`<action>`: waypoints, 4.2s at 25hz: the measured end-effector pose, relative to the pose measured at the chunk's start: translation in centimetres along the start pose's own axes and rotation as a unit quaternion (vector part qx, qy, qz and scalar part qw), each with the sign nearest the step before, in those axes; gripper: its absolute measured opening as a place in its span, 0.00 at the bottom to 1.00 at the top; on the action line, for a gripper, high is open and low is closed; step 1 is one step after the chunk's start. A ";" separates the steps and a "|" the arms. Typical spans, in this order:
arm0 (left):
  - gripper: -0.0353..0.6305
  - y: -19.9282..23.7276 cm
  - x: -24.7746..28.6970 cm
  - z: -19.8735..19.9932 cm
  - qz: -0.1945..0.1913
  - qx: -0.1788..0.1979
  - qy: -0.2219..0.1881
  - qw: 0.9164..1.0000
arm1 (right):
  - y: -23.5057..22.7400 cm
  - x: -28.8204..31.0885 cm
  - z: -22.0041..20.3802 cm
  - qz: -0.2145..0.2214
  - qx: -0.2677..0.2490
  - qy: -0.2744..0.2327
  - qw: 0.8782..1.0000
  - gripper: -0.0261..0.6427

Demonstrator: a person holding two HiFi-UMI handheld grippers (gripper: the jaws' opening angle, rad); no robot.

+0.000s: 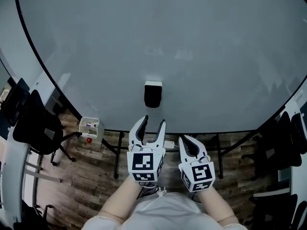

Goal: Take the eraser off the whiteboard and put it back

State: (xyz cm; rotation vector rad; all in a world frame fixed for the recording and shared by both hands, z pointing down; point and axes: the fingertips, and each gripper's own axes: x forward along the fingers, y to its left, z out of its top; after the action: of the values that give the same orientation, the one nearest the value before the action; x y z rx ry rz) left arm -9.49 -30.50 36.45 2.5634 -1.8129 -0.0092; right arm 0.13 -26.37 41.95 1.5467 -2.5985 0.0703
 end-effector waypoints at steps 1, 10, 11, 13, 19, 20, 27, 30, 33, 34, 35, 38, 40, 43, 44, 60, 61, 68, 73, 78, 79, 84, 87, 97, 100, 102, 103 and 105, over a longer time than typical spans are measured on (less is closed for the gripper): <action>0.40 0.5 0.5 0.3 0.005 0.000 -0.002 1.000 | -0.1 0.3 0.0 -0.003 0.001 0.001 1.000 0.08; 0.49 2.8 4.8 2.2 0.039 0.022 -0.022 0.999 | -1.3 2.0 -1.2 -0.017 0.006 0.027 0.999 0.08; 0.50 2.9 5.2 2.3 0.041 0.023 -0.022 0.999 | -1.5 2.1 -1.3 -0.020 0.007 0.028 0.999 0.08; 0.50 3.1 6.0 2.6 0.045 0.026 -0.023 0.998 | -2.2 2.2 -1.4 -0.024 0.009 0.031 0.999 0.08; 0.50 3.8 7.2 2.8 0.055 0.011 -0.026 0.998 | -4.2 2.2 -1.6 -0.038 0.015 0.038 0.998 0.08; 0.49 3.9 7.2 2.9 0.057 0.009 -0.026 0.998 | -4.5 2.2 -1.6 -0.040 0.018 0.038 0.998 0.08; 0.45 3.8 7.3 2.8 0.075 0.029 -0.022 0.997 | -5.1 2.0 -2.4 -0.041 0.032 0.044 0.998 0.08; 0.44 3.8 7.2 2.7 0.074 0.027 -0.014 0.997 | -5.2 1.9 -2.6 -0.038 0.040 0.046 0.997 0.08; 0.44 3.7 7.0 2.8 0.073 0.027 -0.014 0.997 | -5.2 1.9 -3.0 -0.038 0.046 0.049 0.997 0.08; 0.43 3.7 6.9 2.9 0.073 0.027 -0.016 0.997 | -5.0 1.8 -3.0 -0.039 0.044 0.048 0.997 0.08; 0.43 3.7 6.7 2.9 0.072 0.028 -0.018 0.997 | -4.9 1.8 -3.0 -0.039 0.041 0.048 0.997 0.08; 0.43 3.4 6.1 2.6 0.062 0.026 -0.018 0.998 | -4.6 1.7 -2.9 -0.039 0.037 0.047 0.997 0.08; 0.43 3.1 5.4 2.4 0.057 0.032 -0.019 0.998 | -4.5 1.5 -3.0 -0.041 0.039 0.049 0.997 0.08; 0.43 2.7 4.1 2.0 0.054 0.047 -0.019 0.997 | -4.3 1.2 -3.0 -0.042 0.040 0.048 0.997 0.08; 0.43 2.6 3.6 1.6 0.053 0.049 -0.017 0.997 | -4.2 1.1 -3.0 -0.043 0.039 0.047 0.997 0.08; 0.43 2.4 -3.2 -8.0 0.028 0.040 0.060 0.997 | -0.8 0.3 -3.6 -0.060 0.040 0.024 0.997 0.08; 0.43 2.5 -3.4 -8.3 0.027 0.038 0.063 0.997 | -0.6 0.4 -3.6 -0.060 0.040 0.025 0.997 0.08; 0.43 2.7 -3.6 -8.4 0.017 0.035 0.060 0.997 | 0.7 1.3 -2.7 -0.057 0.033 0.013 0.998 0.08; 0.43 3.1 -3.7 -8.0 0.019 0.026 0.053 0.998 | 1.1 1.5 -2.3 -0.056 0.030 0.006 0.998 0.08; 0.43 3.4 -3.6 -7.7 0.017 0.018 0.047 0.999 | 1.4 1.9 -2.2 -0.055 0.030 0.006 0.998 0.08; 0.43 3.4 -3.5 -7.8 0.015 0.017 0.048 0.999 | 1.5 2.0 -2.2 -0.055 0.029 0.006 0.998 0.08; 0.43 3.6 -3.2 -7.9 0.012 0.011 0.052 0.999 | 1.5 2.3 -2.7 -0.059 0.032 0.013 0.998 0.08; 0.43 3.6 -2.8 -7.9 0.010 0.009 0.052 0.999 | 1.2 2.4 -2.8 -0.062 0.032 0.015 0.997 0.08; 0.43 2.4 -0.6 -4.6 0.014 0.004 0.025 1.000 | -1.6 2.4 -1.9 -0.069 0.033 0.008 0.997 0.08; 0.43 1.7 0.7 -2.7 0.016 0.010 0.009 1.000 | -2.7 2.4 -1.4 -0.067 0.033 0.005 0.997 0.08; 0.43 1.5 1.6 -1.3 0.023 0.015 -0.003 1.000 | -3.5 2.4 -1.0 -0.065 0.033 0.002 0.997 0.08; 0.43 1.5 2.2 -0.6 0.026 0.017 -0.008 0.999 | -3.8 2.5 -0.8 -0.064 0.032 0.001 0.997 0.08; 0.43 1.3 3.3 0.5 0.029 0.019 -0.018 0.999 | -4.6 2.6 -0.6 -0.062 0.031 0.000 0.998 0.08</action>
State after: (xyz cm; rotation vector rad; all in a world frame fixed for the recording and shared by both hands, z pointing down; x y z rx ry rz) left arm -9.59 -34.08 35.98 2.5497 -1.9184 -0.0214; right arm 2.98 -30.78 42.75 1.7233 -2.5169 0.1398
